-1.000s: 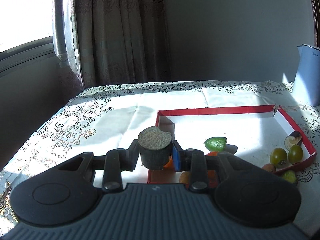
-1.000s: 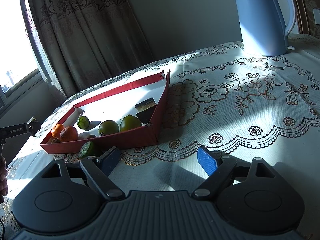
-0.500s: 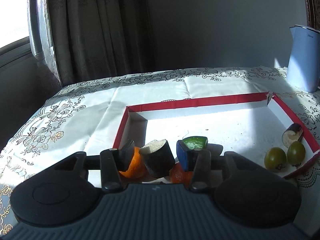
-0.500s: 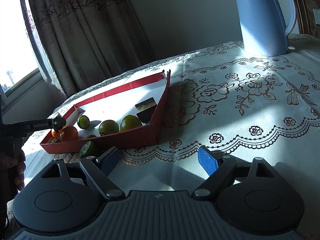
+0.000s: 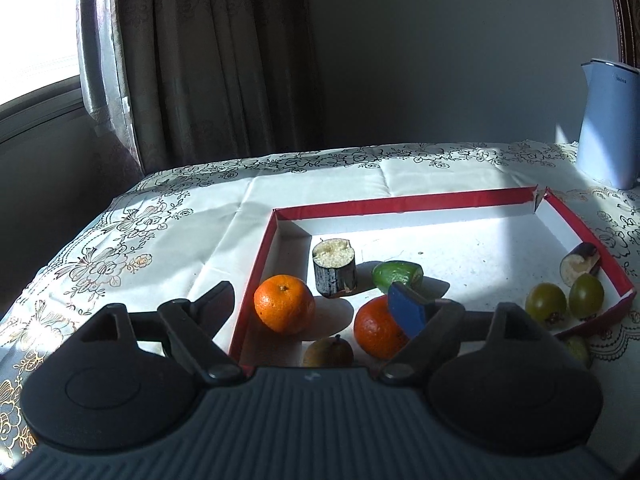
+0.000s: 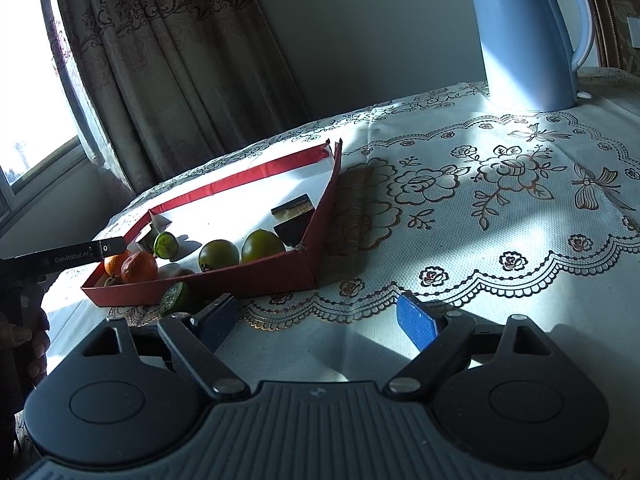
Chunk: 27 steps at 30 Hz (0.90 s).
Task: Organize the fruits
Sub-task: 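Withdraw the left tool from the tray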
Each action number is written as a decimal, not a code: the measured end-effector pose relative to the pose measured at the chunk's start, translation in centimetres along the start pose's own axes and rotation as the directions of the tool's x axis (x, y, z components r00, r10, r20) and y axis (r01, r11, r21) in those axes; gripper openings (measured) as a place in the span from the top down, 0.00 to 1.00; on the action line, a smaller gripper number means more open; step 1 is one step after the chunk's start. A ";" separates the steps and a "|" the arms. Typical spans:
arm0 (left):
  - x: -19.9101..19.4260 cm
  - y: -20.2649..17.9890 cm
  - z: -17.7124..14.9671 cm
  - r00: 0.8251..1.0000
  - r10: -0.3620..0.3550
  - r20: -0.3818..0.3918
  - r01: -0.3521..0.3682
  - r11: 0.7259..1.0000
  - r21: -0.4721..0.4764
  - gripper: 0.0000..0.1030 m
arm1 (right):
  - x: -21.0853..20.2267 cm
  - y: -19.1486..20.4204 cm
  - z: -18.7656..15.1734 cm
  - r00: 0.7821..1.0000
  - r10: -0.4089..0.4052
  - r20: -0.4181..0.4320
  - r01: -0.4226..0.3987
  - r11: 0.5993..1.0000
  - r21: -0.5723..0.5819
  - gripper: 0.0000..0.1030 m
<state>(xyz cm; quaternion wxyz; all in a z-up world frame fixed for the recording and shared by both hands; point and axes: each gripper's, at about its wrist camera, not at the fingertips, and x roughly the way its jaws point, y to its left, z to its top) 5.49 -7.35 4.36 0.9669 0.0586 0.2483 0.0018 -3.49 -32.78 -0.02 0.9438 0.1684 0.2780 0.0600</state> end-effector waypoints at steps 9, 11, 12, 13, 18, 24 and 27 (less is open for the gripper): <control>-2.9 1.5 -2.9 0.999 0.012 -0.044 -0.013 1.000 -0.018 0.03 | -0.1 -0.1 0.0 1.000 0.005 0.001 -0.005 1.000 0.004 0.15; -3.2 1.9 -3.7 0.998 0.018 -0.061 -0.020 1.000 -0.023 0.00 | -0.1 -0.1 0.0 1.000 0.005 0.001 -0.005 1.000 0.004 0.15; -3.3 2.1 -4.0 0.998 0.020 -0.067 -0.022 0.999 -0.026 0.00 | -0.1 -0.1 0.0 1.000 0.005 0.001 -0.005 1.000 0.004 0.15; -3.3 2.4 -4.3 0.997 0.023 -0.077 -0.025 0.999 -0.034 0.00 | -0.1 -0.1 0.0 1.000 0.005 0.001 -0.005 1.000 0.004 0.15; -2.5 3.5 -5.8 0.988 0.026 -0.155 -0.037 0.997 -0.072 0.00 | -0.1 -0.1 0.0 1.000 0.003 0.000 -0.003 1.000 0.000 0.15; -1.9 4.2 -6.1 0.979 0.001 -0.204 -0.027 0.992 -0.123 0.00 | -0.4 0.8 -0.1 0.999 -0.029 0.016 0.030 0.998 -0.052 0.15; -1.9 4.0 -6.1 0.980 0.010 -0.201 -0.034 0.993 -0.115 0.00 | -0.6 2.4 -0.3 0.998 -0.051 0.037 0.056 0.989 -0.134 0.15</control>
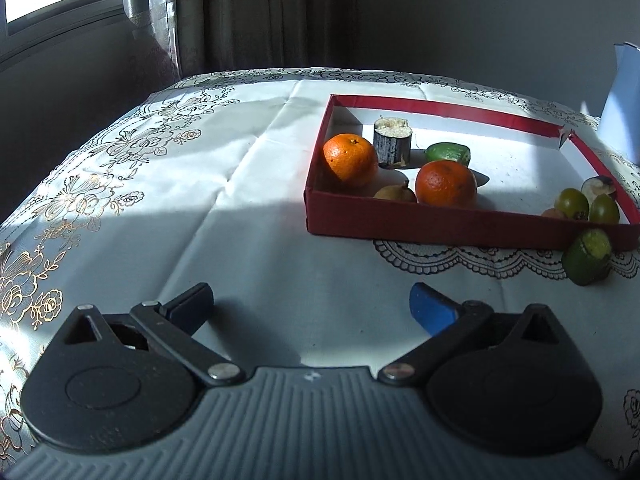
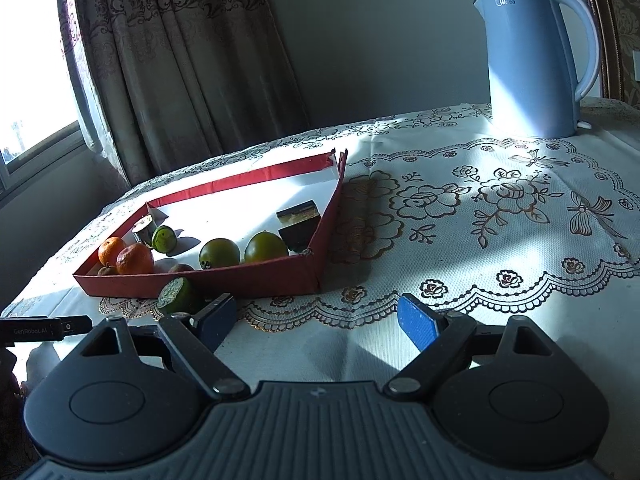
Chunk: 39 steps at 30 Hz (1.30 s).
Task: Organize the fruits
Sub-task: 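Withdraw the left tool from the tray, then move the right tool to the green cucumber slice and grasp it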
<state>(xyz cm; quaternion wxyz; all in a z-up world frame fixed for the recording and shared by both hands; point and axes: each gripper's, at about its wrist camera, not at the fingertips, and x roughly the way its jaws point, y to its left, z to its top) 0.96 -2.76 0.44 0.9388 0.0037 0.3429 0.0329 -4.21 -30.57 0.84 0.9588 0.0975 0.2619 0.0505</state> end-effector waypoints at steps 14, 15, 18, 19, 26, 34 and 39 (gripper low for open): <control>0.1 0.3 0.1 1.000 -0.013 -0.007 0.013 1.000 -0.019 0.00 | 2.1 10.2 0.3 0.992 0.118 -0.050 -0.128 0.950 -0.284 0.15; 0.1 0.3 0.1 1.000 -0.013 -0.007 0.013 1.000 -0.019 0.00 | 2.4 10.4 0.3 0.992 0.110 -0.056 -0.121 0.950 -0.288 0.15; 0.1 0.3 0.1 1.000 -0.013 -0.007 0.013 1.000 -0.019 0.00 | 3.1 10.6 0.2 0.993 0.097 -0.072 -0.113 0.956 -0.270 0.15; 0.1 0.2 0.1 1.000 -0.013 -0.007 0.013 1.000 -0.019 0.00 | 3.3 10.6 0.2 0.993 0.094 -0.077 -0.111 0.958 -0.265 0.15; 0.1 0.2 0.1 1.000 -0.018 -0.004 0.018 1.000 -0.024 0.00 | 4.3 11.6 -0.1 0.996 0.051 -0.072 -0.068 0.963 -0.262 0.16; 0.0 0.4 0.1 1.000 -0.027 0.001 0.027 0.999 -0.034 0.00 | 5.1 11.8 -0.2 0.996 0.015 -0.089 -0.036 0.970 -0.239 0.43; 0.0 0.5 0.1 1.000 -0.030 0.003 0.030 0.999 -0.039 0.00 | 5.3 11.7 -0.3 0.995 -0.009 -0.095 -0.013 0.973 -0.231 0.52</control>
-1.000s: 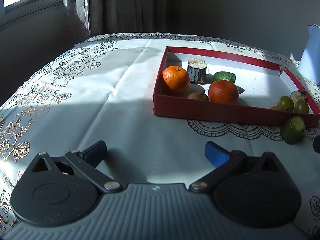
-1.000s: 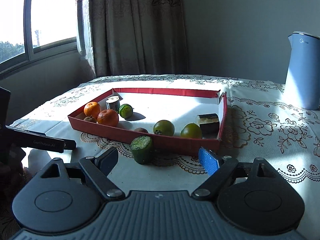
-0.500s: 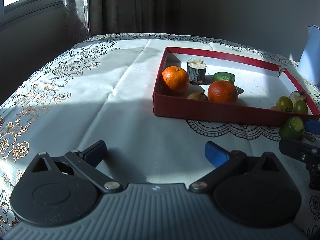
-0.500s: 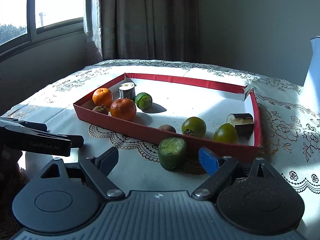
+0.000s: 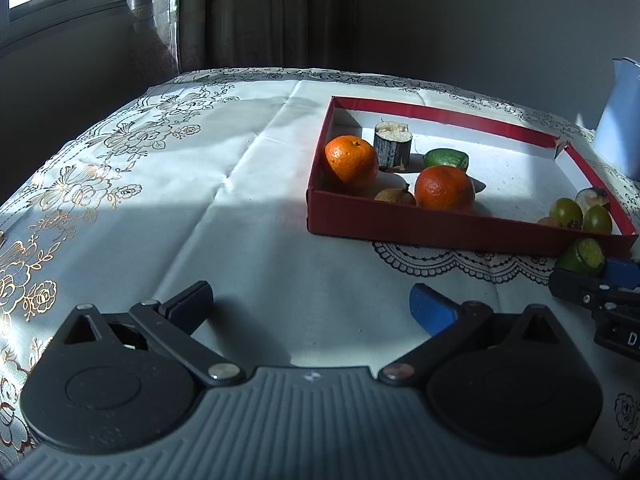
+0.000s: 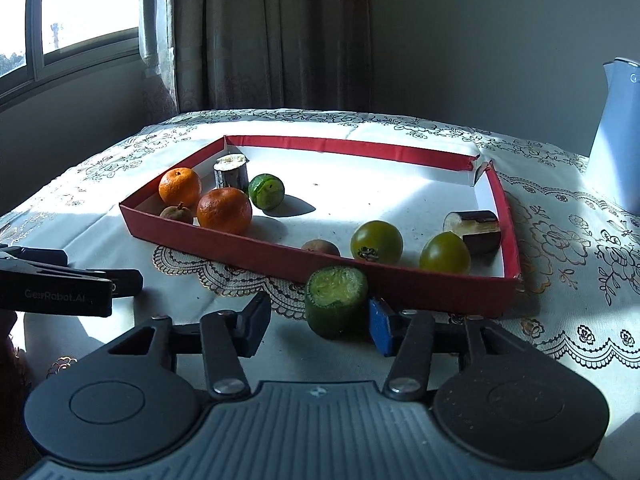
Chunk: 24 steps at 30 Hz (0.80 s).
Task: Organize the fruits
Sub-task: 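Move the right tool to the green cucumber slice and grasp it, then carry the green cucumber slice into the tray and open the right tool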
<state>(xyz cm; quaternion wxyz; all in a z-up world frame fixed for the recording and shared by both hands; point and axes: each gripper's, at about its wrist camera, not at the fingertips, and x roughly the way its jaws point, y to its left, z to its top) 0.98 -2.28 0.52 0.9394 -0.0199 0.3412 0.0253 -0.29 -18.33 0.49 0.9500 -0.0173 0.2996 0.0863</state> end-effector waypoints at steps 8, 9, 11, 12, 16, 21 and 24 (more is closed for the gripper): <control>0.0 0.0 0.0 1.000 0.001 0.000 -0.001 1.000 0.001 0.00 | 0.3 -0.2 0.0 1.000 -0.020 -0.018 0.020 1.000 0.011 0.60; 0.0 0.0 0.0 1.000 0.001 0.000 -0.001 1.000 0.001 0.00 | 0.4 -0.2 0.1 1.000 -0.021 -0.020 0.021 1.000 0.015 0.61; 0.0 0.0 0.0 1.000 0.002 -0.001 -0.002 1.000 0.002 0.00 | 0.4 -0.3 0.1 0.999 -0.024 -0.023 0.025 0.999 0.022 0.64; 0.0 0.0 0.0 1.000 0.002 -0.001 -0.002 1.000 0.002 0.00 | 0.5 -0.4 0.1 0.999 -0.027 -0.024 0.027 0.999 0.024 0.66; 0.0 0.0 0.0 1.000 0.002 -0.001 -0.002 1.000 0.002 0.00 | 0.5 -0.6 0.1 0.999 -0.026 -0.024 0.027 0.999 0.034 0.69; 0.0 0.0 -0.1 1.000 0.003 -0.001 -0.003 1.000 0.003 0.00 | 0.4 -0.6 0.1 0.999 -0.025 -0.022 0.026 0.999 0.037 0.70; 0.0 0.0 -0.1 1.000 0.003 -0.001 -0.003 1.000 0.003 0.00 | 0.4 -0.7 0.1 1.000 -0.022 -0.022 0.023 0.999 0.041 0.70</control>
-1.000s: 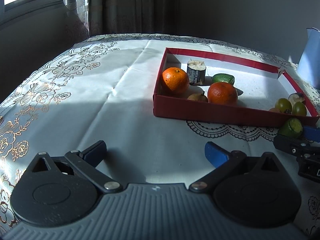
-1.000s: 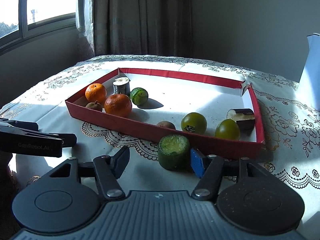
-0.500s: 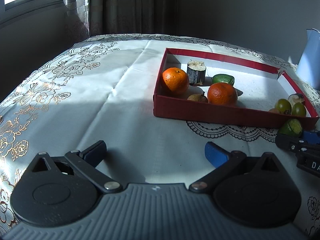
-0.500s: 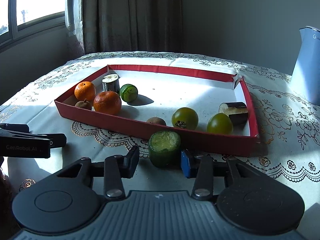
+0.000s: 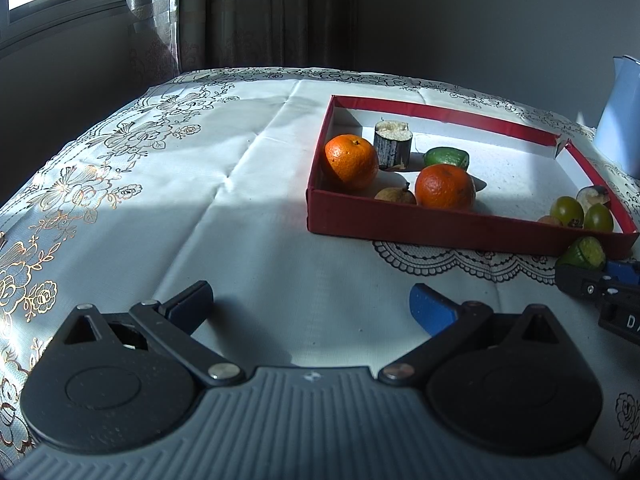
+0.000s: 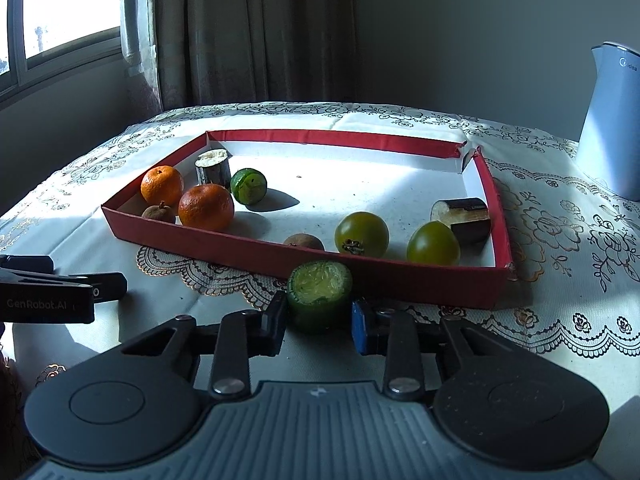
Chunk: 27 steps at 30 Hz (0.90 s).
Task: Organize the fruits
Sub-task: 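Carry the green cucumber slice into the tray and open the right tool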
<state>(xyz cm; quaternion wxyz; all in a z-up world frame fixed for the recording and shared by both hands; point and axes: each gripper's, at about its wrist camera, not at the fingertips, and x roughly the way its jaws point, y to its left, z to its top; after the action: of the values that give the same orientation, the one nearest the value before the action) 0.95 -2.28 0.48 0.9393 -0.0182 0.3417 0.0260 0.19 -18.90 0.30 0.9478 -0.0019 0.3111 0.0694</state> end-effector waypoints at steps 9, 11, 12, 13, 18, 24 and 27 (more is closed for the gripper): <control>0.0 0.0 0.0 1.000 0.002 -0.001 -0.002 1.000 0.003 0.00 | -2.4 0.0 0.2 0.997 0.048 0.062 -0.048 0.999 0.006 0.70; 0.0 0.0 0.0 1.000 0.003 -0.001 -0.003 1.000 0.004 0.00 | -3.2 0.0 1.1 0.994 0.051 0.098 -0.050 0.999 -0.006 0.70; 0.0 0.0 -0.1 1.000 0.004 -0.001 -0.004 1.000 0.005 0.00 | -3.3 0.0 1.7 0.993 0.048 0.111 -0.047 0.999 -0.010 0.70; 0.0 0.0 -0.1 1.000 0.004 -0.001 -0.004 1.000 0.005 0.00 | -3.3 -0.1 2.3 0.992 0.042 0.121 -0.041 0.999 -0.012 0.70; 0.0 0.0 -0.1 1.000 0.004 -0.001 -0.004 1.000 0.005 0.00 | -1.2 -0.6 5.2 0.992 0.031 0.119 -0.030 0.999 -0.012 0.70; 0.0 0.0 -0.1 1.000 0.006 -0.002 -0.006 1.000 0.008 0.00 | 2.0 -0.9 6.1 0.997 -0.003 0.077 0.006 1.000 -0.030 0.70; 0.0 0.0 -0.1 1.000 0.006 -0.003 -0.006 1.000 0.008 0.00 | 3.1 -1.3 6.0 0.998 -0.018 0.058 0.020 0.999 -0.025 0.70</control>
<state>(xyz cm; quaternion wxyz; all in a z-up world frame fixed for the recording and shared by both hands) 0.89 -2.25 0.40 0.9388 -0.0135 0.3431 0.0275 6.39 -19.54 3.21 0.9570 -0.0152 0.2825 0.0644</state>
